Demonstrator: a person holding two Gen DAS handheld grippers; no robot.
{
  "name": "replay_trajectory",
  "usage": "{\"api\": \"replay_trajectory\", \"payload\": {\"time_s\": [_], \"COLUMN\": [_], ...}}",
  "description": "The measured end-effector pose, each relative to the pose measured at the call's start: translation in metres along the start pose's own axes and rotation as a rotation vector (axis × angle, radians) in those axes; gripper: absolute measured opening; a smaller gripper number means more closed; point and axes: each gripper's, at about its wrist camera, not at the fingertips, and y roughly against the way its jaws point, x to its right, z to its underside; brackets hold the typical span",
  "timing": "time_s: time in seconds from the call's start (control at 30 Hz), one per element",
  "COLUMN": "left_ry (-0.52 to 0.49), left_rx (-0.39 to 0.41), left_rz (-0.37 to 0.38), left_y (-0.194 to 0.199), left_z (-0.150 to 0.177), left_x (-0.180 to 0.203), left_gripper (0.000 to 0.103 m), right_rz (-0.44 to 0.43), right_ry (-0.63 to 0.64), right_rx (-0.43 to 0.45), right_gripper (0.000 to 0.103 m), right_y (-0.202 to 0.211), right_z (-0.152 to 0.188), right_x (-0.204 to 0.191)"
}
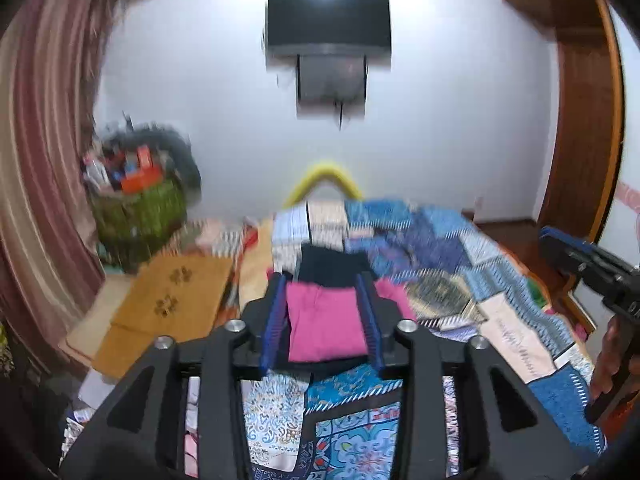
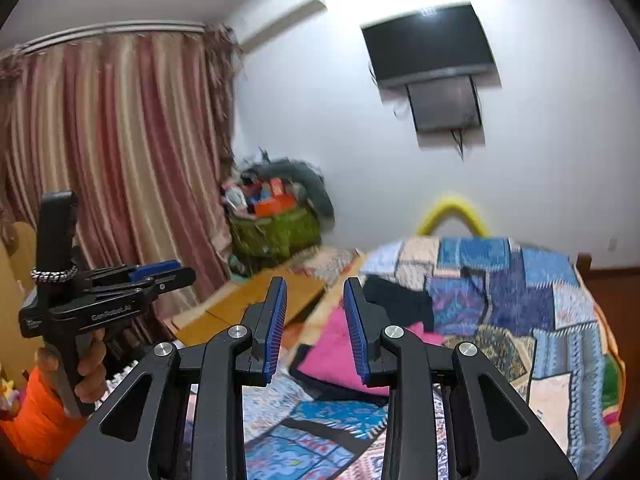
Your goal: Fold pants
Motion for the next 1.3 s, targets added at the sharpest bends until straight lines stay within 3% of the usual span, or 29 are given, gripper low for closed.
{"api": "replay_trajectory", "payload": {"time_s": [0.1,0.13,0.23,0.3,0.37,0.53,1.3], "left_ry": [-0.006,-0.01,-0.011,0.0,0.014,0.039,0.063], "left_rx": [0.105,0.136,0.214,0.239,0.255,0.243,0.218], "left_rz": [-0.013,-0.024,-0.045,-0.047,-0.052,-0.039,-0.015], "left_y": [0.05,0.063,0.098,0.11,0.118,0.122,0.118], "left_z": [0.004,0.007,0.017,0.022,0.027,0.037,0.051], "left_x": [0.014,0.018,0.031,0.036,0.039,0.04,0.036], "left_gripper": [0.055,0.058,0.074,0.091,0.099,0.103,0.103], "right_rz": [0.012,0.017,0.055,0.085,0.118,0.168,0.192], "right_ry": [0.026,0.033,0.054,0.066,0.066,0.056,0.019], "right_rx": [0.06,0.073,0.118,0.139,0.154,0.173,0.158], "right_gripper": [0.028,0.033,0.053,0.065,0.083,0.103,0.103], "right_y": [0.03,0.035,0.056,0.064,0.068,0.075,0.087], "right_z": [0.003,0.005,0.012,0.017,0.02,0.023,0.036], "right_x": [-0.021,-0.024,-0.038,-0.045,-0.049,-0.052,-0.055]}}
